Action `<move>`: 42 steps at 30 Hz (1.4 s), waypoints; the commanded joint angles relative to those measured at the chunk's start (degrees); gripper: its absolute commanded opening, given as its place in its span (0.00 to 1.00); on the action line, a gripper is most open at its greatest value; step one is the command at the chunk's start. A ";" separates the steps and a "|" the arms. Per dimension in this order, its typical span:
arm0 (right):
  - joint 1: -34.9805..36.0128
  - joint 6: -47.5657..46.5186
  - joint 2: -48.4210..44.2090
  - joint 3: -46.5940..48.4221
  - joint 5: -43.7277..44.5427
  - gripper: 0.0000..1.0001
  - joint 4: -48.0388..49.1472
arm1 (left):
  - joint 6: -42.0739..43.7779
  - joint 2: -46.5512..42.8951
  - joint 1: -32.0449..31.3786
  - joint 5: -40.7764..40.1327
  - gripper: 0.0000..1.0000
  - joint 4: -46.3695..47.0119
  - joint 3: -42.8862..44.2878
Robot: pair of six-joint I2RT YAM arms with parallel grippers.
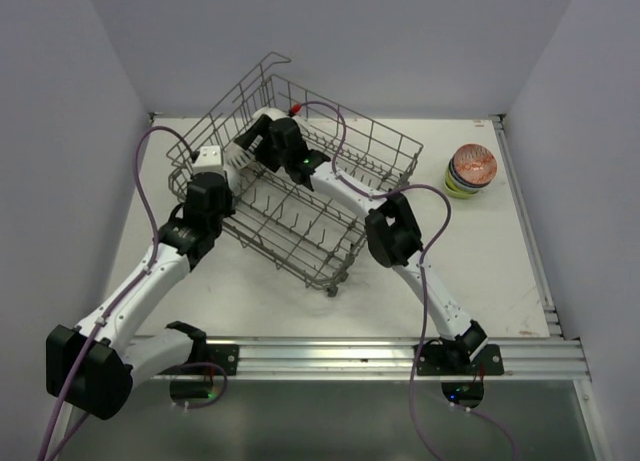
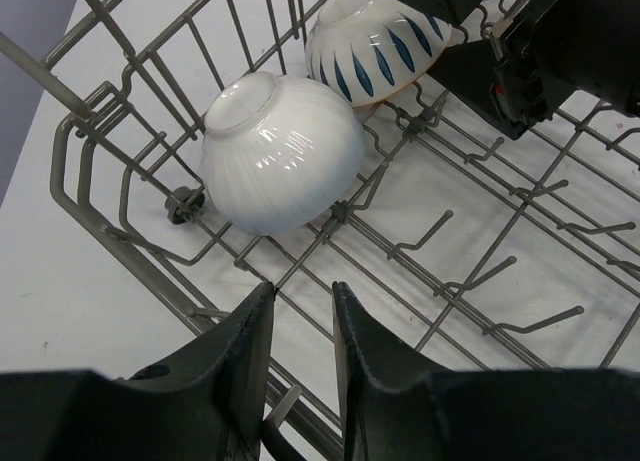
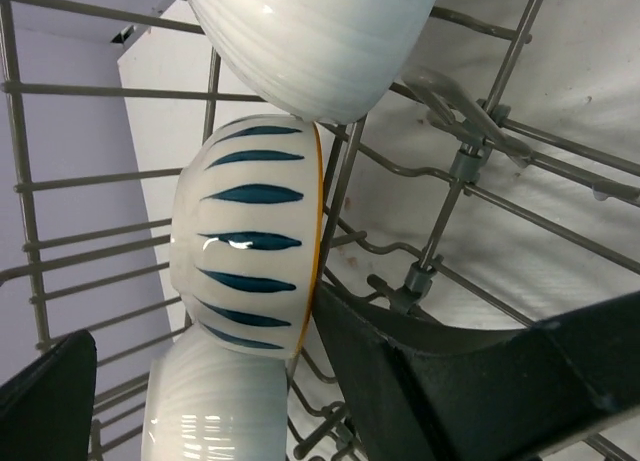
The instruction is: Unload the bowls from the dish rack
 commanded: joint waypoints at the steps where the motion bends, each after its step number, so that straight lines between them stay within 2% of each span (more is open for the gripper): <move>1: 0.04 0.18 0.28 2.59 -2.18 0.83 2.71 | 0.04 0.06 -0.87 8.01 0.30 -0.62 -0.75; 2: -0.05 0.18 0.19 2.50 -2.45 0.82 2.79 | 0.04 -0.12 -0.96 8.89 0.29 -0.44 -1.01; 5: -0.31 0.36 0.37 2.32 -3.50 0.78 3.06 | 0.30 -0.65 -1.66 9.08 0.14 -0.35 -1.28; 7: -0.31 0.53 0.80 2.32 -3.86 0.75 4.02 | 0.13 -0.65 -2.10 8.90 0.09 -0.79 -1.19; 14: -1.01 0.71 1.24 1.36 -6.14 0.70 5.17 | 0.39 0.05 -2.63 8.90 0.06 -1.22 -1.10; 17: -1.10 1.15 0.98 -0.48 -6.93 0.60 8.85 | 0.39 0.67 -2.63 7.85 0.06 -1.32 -0.93; 18: -1.10 0.89 0.89 -0.93 -7.11 0.54 9.56 | 0.39 0.75 -2.72 7.67 0.06 -1.40 -0.84; 21: -1.10 0.36 0.81 -1.63 -7.81 0.50 12.28 | 0.21 0.41 -2.72 6.79 0.08 -1.49 -0.93; 24: -1.28 0.18 0.46 -3.21 -8.60 0.47 15.09 | 0.13 0.05 -2.72 5.65 0.17 -1.49 -0.84; 28: -1.37 0.27 -0.86 -7.60 -9.04 0.20 21.68 | 0.04 -0.21 -2.72 4.07 0.25 -1.49 -0.84; 32: -1.37 0.18 -1.48 -9.62 -10.27 0.14 26.86 | -0.22 -0.65 -2.72 2.75 0.31 -1.67 -0.75; 36: -1.46 0.80 -3.93 -16.29 -10.18 0.01 35.90 | -0.58 -1.35 -2.72 1.17 0.49 -1.93 -0.75; 37: -1.46 0.71 -4.38 -17.44 -10.01 0.00 37.67 | -0.75 -1.53 -2.72 0.38 0.58 -2.02 -0.75; 42: -1.63 0.36 -6.05 -19.83 -10.80 0.00 42.78 | -1.10 -3.02 -2.72 -2.17 0.78 -2.19 -0.75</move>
